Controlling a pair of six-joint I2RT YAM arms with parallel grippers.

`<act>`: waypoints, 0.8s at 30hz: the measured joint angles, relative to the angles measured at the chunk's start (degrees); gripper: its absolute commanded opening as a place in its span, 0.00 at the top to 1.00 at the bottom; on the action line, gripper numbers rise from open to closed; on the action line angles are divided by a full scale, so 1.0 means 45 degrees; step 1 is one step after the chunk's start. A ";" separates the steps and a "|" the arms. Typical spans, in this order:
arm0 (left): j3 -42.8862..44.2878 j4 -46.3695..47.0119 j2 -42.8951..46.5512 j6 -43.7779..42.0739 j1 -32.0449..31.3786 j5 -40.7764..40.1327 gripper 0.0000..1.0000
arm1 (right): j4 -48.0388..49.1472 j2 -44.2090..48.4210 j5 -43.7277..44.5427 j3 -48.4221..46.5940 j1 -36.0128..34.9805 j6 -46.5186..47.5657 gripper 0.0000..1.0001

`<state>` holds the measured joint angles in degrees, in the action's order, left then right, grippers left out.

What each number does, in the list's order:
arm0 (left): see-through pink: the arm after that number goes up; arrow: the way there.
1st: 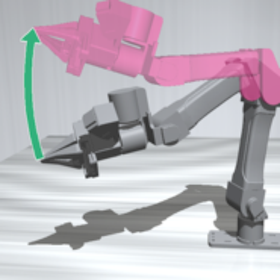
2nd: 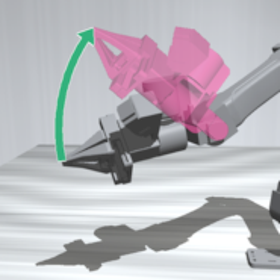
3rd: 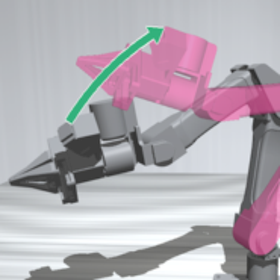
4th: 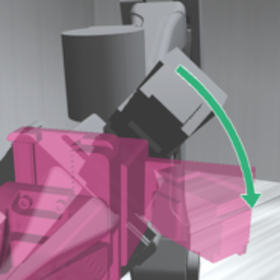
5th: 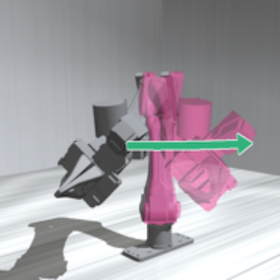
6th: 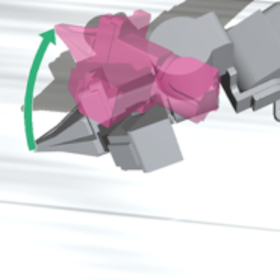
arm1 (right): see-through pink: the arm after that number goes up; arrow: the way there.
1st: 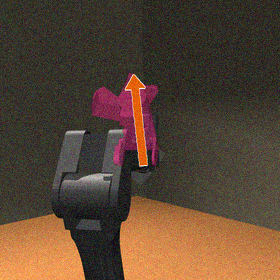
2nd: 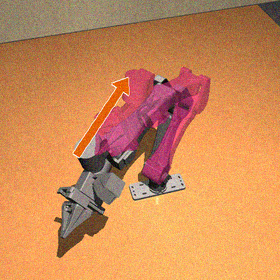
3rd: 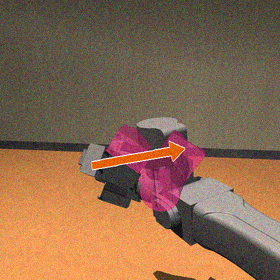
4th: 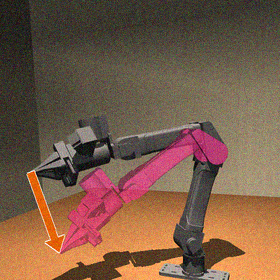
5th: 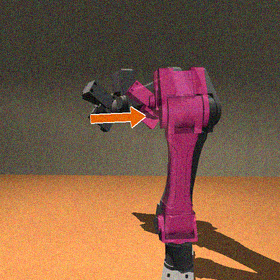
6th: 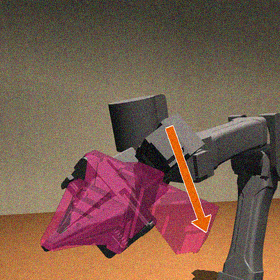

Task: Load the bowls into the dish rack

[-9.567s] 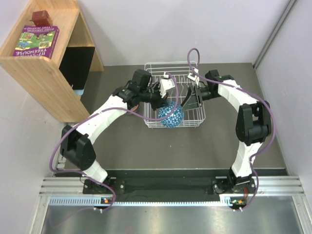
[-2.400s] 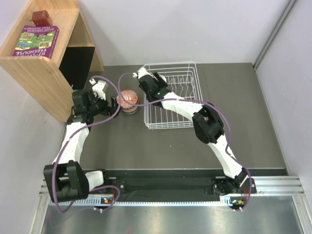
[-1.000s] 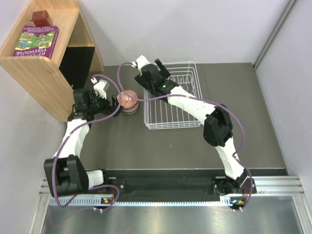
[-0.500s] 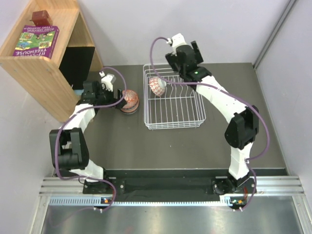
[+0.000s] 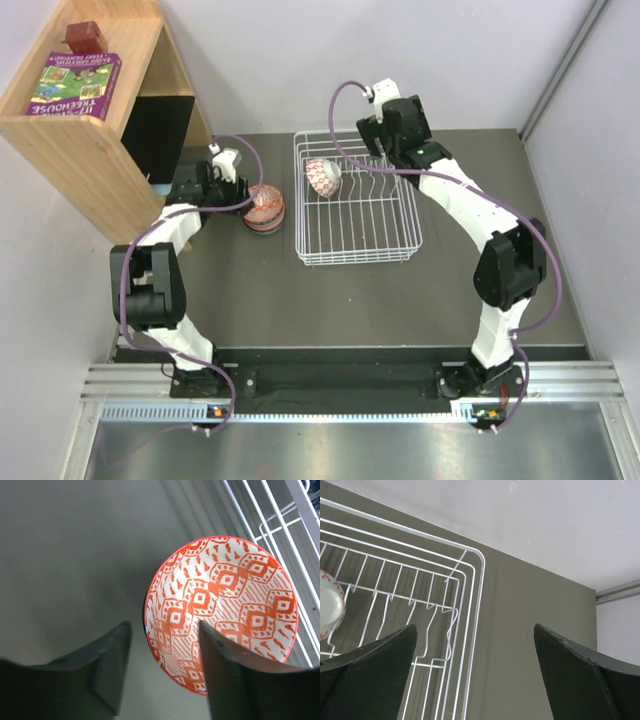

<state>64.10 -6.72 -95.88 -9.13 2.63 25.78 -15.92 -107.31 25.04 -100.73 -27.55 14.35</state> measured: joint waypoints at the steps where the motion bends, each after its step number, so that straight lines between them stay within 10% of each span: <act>1: 0.0000 0.0000 -0.0010 -0.0015 -0.0005 -0.0005 0.46 | 0.0019 0.0078 -0.0058 0.0058 0.0010 -0.0015 0.00; 24: 0.0335 0.0068 -0.0185 -0.0325 -0.0194 -0.0515 1.00 | 0.0015 0.0209 -0.0491 0.0053 0.0010 -0.0340 0.00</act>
<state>65.60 -6.42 -96.71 -10.59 1.76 23.46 -15.86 -106.37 22.83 -100.49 -27.51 12.82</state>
